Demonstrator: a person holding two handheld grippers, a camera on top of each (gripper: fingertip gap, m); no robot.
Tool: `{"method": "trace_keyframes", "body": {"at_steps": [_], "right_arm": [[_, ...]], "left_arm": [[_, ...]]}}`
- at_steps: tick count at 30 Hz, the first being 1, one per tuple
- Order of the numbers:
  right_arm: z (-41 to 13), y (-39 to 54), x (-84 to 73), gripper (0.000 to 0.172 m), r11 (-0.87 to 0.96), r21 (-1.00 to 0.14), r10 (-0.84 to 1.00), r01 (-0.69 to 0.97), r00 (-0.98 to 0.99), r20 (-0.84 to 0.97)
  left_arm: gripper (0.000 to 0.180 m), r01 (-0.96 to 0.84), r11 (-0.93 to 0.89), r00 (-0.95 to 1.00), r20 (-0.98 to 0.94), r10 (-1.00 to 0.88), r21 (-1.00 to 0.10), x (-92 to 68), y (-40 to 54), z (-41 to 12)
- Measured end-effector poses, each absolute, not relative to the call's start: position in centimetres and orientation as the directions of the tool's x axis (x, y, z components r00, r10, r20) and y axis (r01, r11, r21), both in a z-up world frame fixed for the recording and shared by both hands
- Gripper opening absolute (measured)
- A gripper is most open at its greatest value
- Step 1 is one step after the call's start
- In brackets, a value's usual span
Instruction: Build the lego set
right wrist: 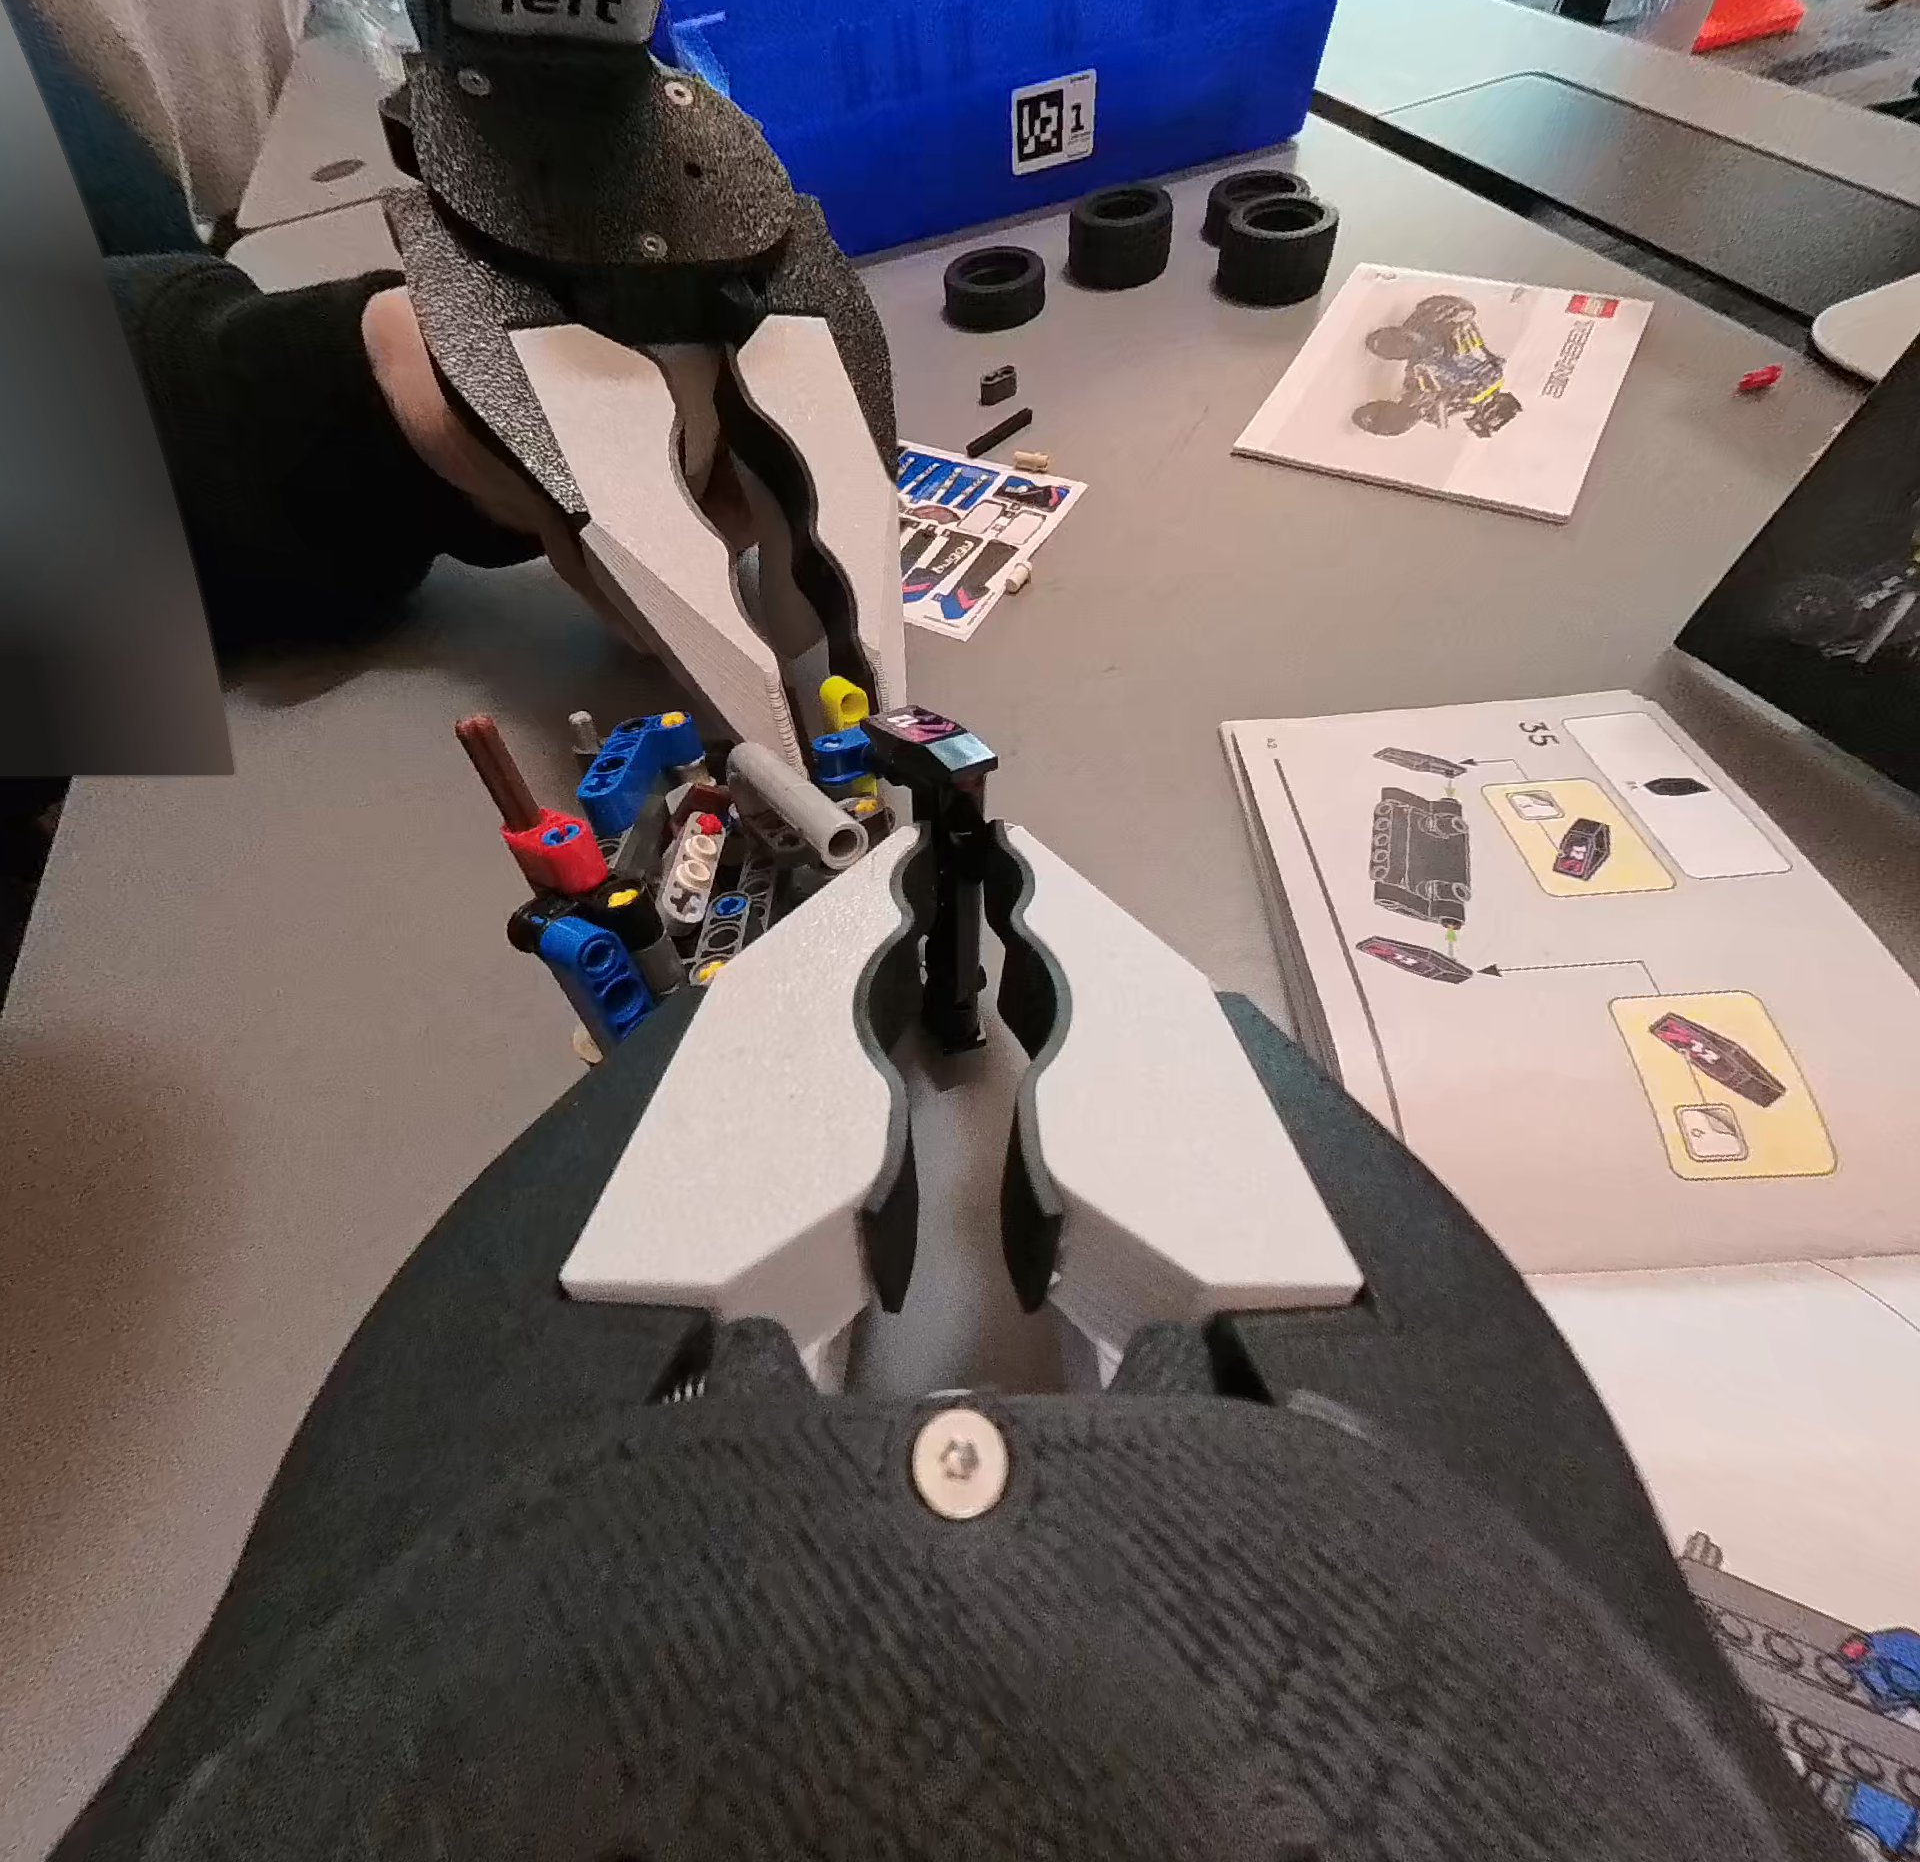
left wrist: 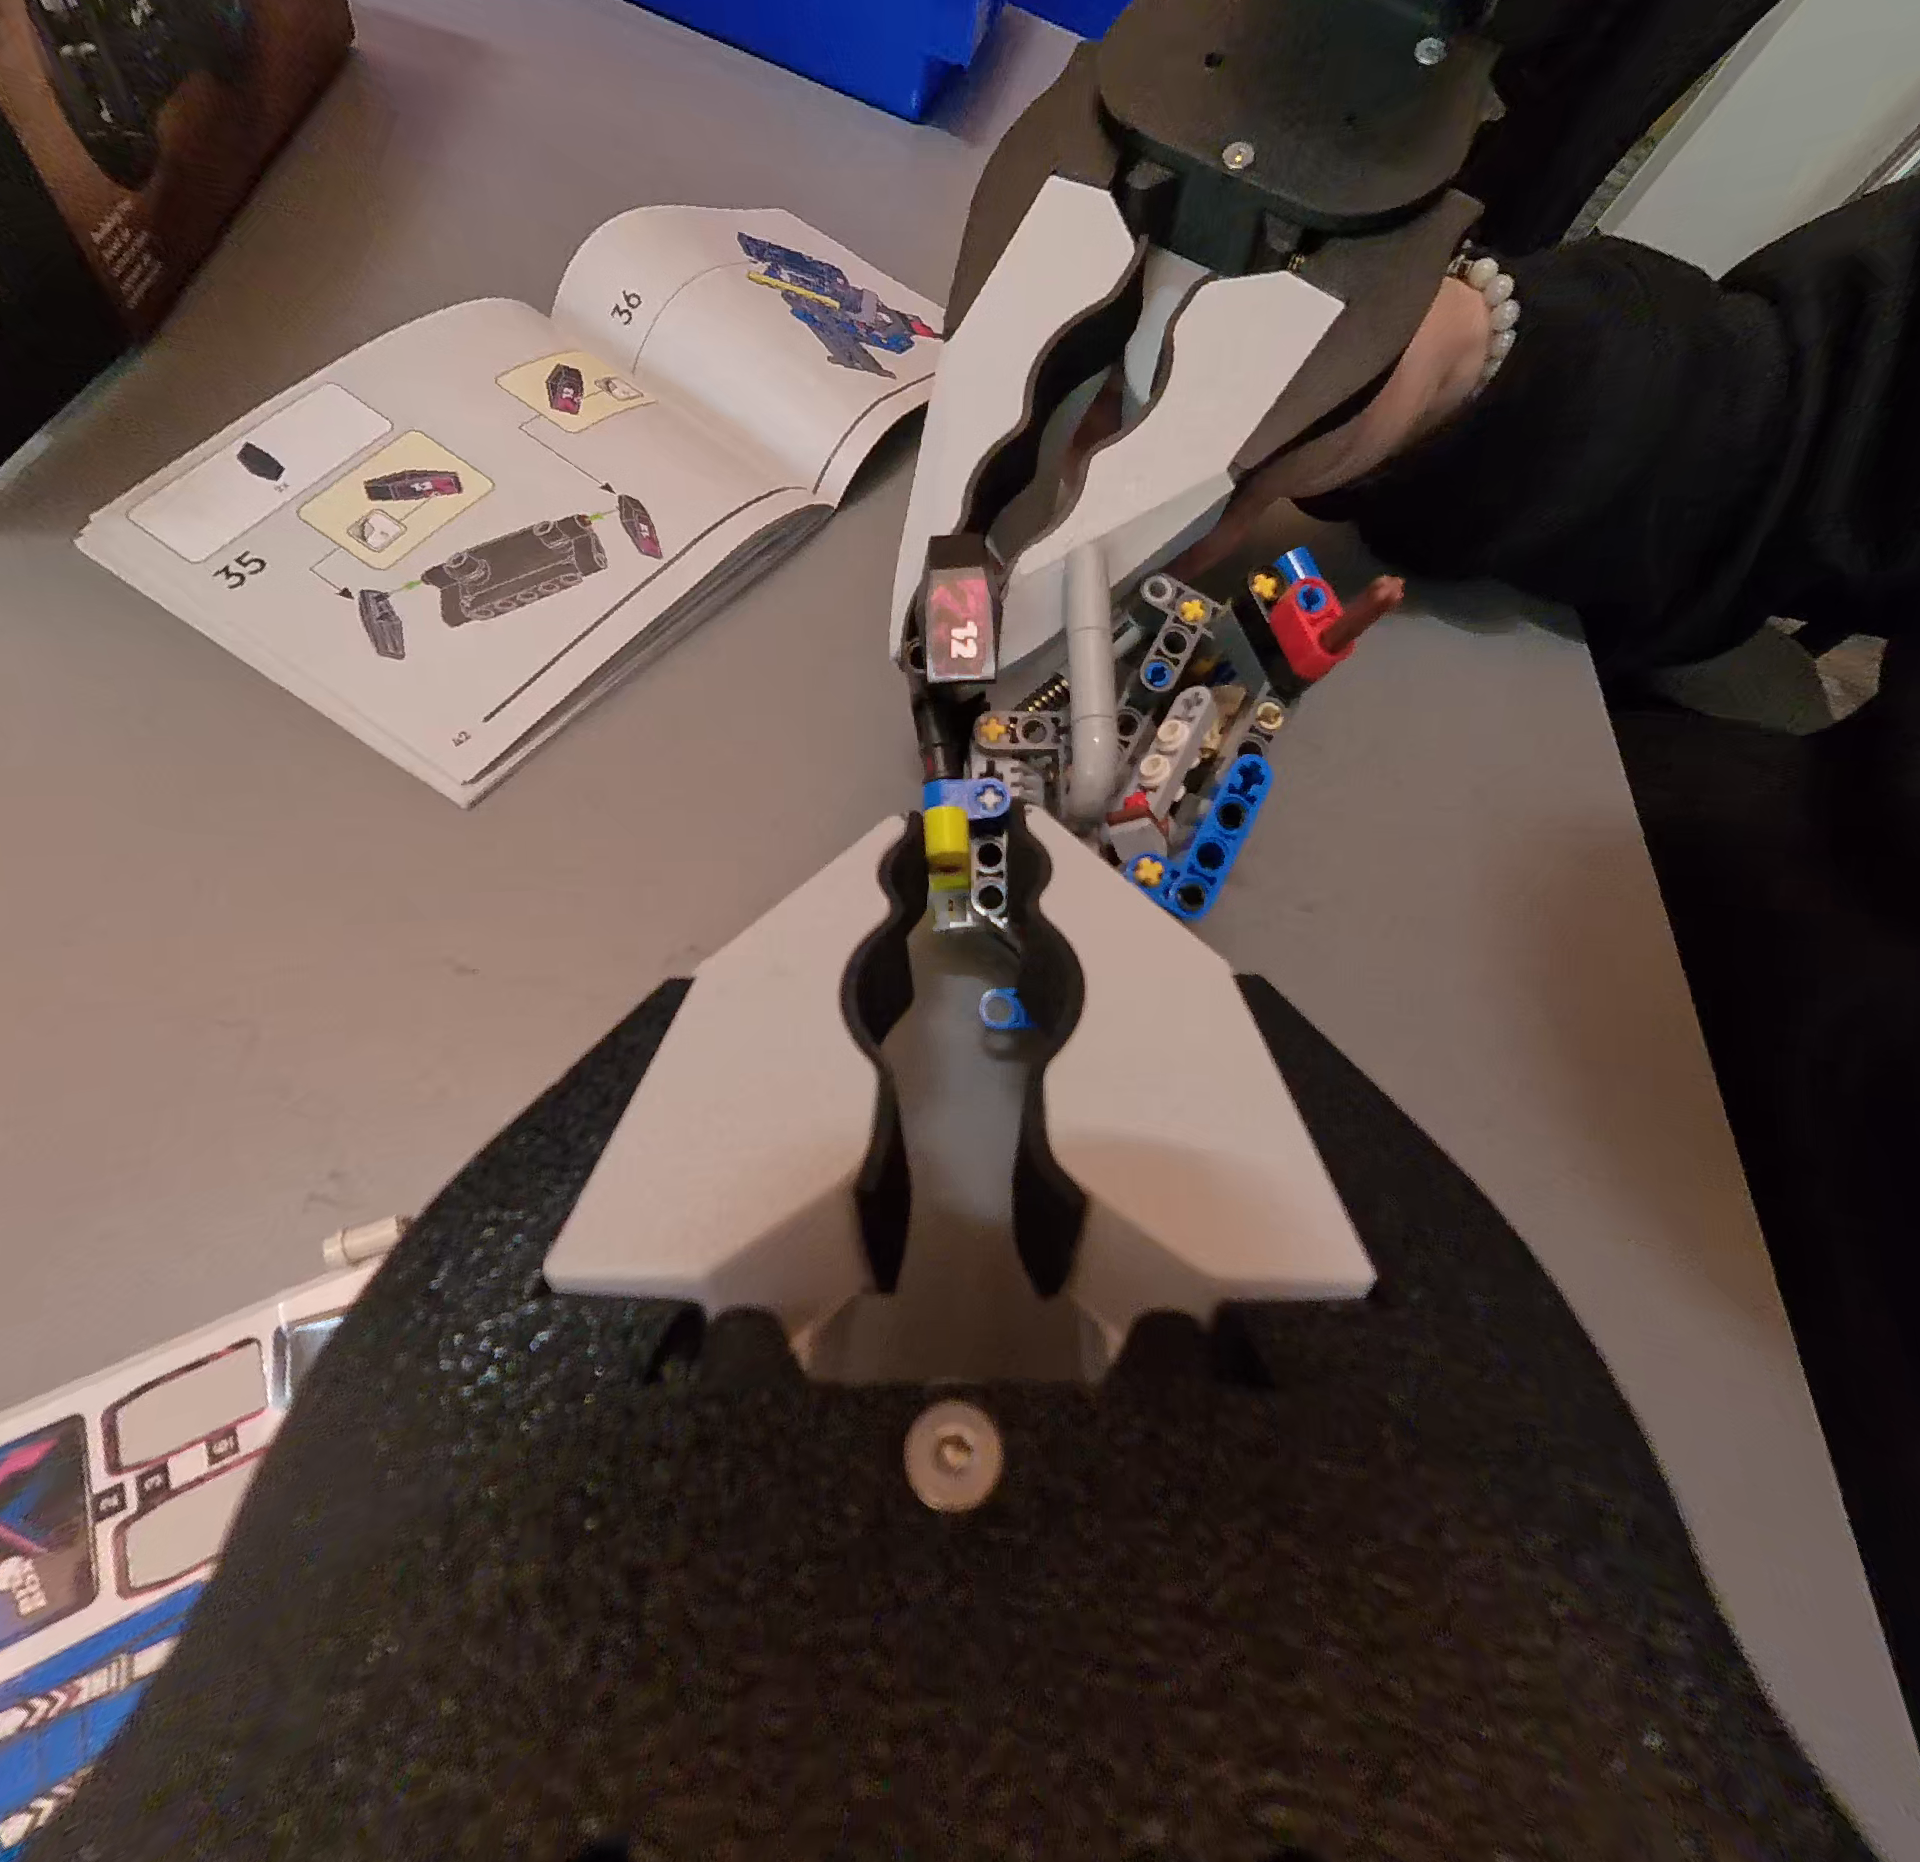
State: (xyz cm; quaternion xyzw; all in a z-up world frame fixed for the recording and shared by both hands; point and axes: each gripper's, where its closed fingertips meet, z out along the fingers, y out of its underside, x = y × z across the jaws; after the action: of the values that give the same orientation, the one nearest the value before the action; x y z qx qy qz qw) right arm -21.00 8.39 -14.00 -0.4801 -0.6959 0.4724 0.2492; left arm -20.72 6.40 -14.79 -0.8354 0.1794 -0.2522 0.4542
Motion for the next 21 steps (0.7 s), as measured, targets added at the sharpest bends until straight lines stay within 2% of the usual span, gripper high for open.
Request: {"method": "trace_keyframes", "body": {"at_steps": [6, 9, 12, 18, 21], "right_arm": [[-13.7, 8.0, -21.1, 0.006, 0.095, -0.904, 0.897, 0.416, -0.429, -0.104], [-13.1, 7.6, -20.9, 0.007, 0.035, -0.914, 0.880, 0.405, -0.446, -0.164], [-13.4, 8.1, -20.7, 0.007, 0.105, -0.909, 0.901, 0.404, -0.426, -0.085], [-14.0, 8.2, -20.2, 0.007, 0.104, -0.896, 0.896, 0.431, -0.432, -0.103], [-14.0, 8.2, -20.2, 0.007, 0.107, -0.897, 0.898, 0.429, -0.430, -0.099]], "left_arm": [[0.010, -0.069, -0.530, 0.790, 0.278, -0.546, -0.845, -20.5, 6.2, -14.8], [0.011, -0.114, -0.515, 0.786, 0.240, -0.570, -0.850, -19.9, 6.0, -14.9], [0.011, -0.083, -0.526, 0.787, 0.268, -0.556, -0.847, -20.0, 6.3, -14.8], [0.017, -0.064, -0.527, 0.764, 0.298, -0.572, -0.848, -20.0, 5.9, -14.7], [0.012, -0.050, -0.527, 0.779, 0.297, -0.552, -0.848, -20.6, 5.4, -14.6]]}}
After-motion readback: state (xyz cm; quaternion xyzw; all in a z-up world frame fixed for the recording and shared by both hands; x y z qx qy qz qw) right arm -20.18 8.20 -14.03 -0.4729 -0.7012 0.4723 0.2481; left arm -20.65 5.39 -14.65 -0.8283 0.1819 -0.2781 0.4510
